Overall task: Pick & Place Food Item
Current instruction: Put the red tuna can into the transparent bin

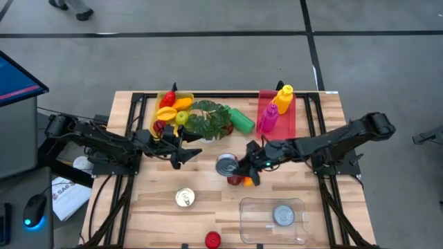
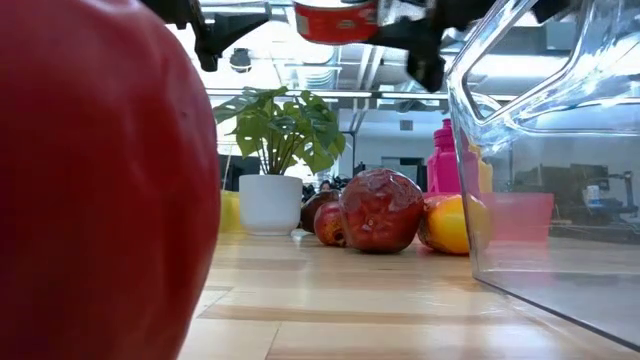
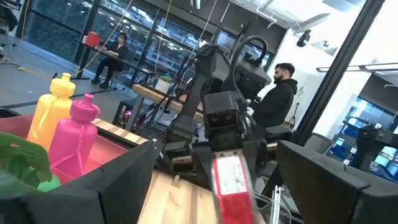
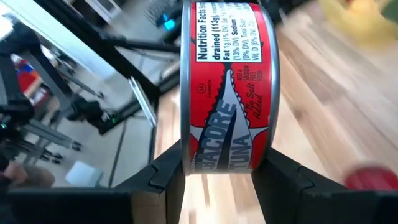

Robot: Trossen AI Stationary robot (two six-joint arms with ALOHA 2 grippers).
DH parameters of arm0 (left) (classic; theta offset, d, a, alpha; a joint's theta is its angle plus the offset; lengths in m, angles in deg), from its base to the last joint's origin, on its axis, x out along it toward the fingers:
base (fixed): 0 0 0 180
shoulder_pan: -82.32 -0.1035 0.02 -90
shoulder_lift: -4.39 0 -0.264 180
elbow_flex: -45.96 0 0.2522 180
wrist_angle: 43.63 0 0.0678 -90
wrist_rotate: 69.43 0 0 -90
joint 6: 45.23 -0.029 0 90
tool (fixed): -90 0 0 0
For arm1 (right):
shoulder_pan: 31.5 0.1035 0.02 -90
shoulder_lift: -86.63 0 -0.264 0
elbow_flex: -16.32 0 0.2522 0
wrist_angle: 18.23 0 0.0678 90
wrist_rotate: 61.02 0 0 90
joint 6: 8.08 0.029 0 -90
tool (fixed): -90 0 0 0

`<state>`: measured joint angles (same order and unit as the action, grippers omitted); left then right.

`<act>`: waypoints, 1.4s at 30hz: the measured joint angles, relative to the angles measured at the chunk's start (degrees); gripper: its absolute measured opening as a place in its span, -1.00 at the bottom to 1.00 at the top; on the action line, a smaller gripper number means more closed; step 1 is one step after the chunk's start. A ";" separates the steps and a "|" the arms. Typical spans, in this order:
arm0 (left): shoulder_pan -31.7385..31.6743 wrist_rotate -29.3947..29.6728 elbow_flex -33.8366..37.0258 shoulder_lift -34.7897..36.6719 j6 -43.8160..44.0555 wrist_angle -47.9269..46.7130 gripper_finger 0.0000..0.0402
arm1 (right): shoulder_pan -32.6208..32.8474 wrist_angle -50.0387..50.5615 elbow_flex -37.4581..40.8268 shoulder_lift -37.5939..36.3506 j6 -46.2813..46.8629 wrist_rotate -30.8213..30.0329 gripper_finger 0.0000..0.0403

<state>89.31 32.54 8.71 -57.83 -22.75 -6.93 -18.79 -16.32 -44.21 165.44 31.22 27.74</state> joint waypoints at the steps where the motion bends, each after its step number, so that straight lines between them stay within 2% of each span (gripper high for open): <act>1: 0.00 0.00 0.00 0.00 0.00 0.00 0.62 | 0.38 3.16 0.00 -1.49 0.81 -0.02 -0.27; 8: 0.00 -0.02 0.00 0.00 0.02 0.00 0.62 | 5.40 18.84 0.00 -8.62 4.93 -0.06 -0.27; 16: 0.00 -0.02 0.00 0.00 0.02 -0.05 0.61 | 13.87 25.62 0.02 -9.03 11.95 -0.25 -0.26; 31: 0.00 -0.04 0.00 -0.02 0.02 -0.39 0.60 | 28.28 30.10 0.02 -6.21 32.51 -0.36 -0.27; 36: 0.00 -0.04 0.00 -0.02 0.02 -0.40 0.60 | 30.11 31.12 0.11 -2.80 38.44 -1.76 -0.25; 42: 0.00 -0.04 0.00 -0.02 0.04 -0.80 0.60 | 30.18 23.98 0.09 4.49 38.48 -1.25 -0.26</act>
<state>89.31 32.50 8.71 -57.85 -22.71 -7.73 11.40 7.66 -44.12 169.93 69.70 26.48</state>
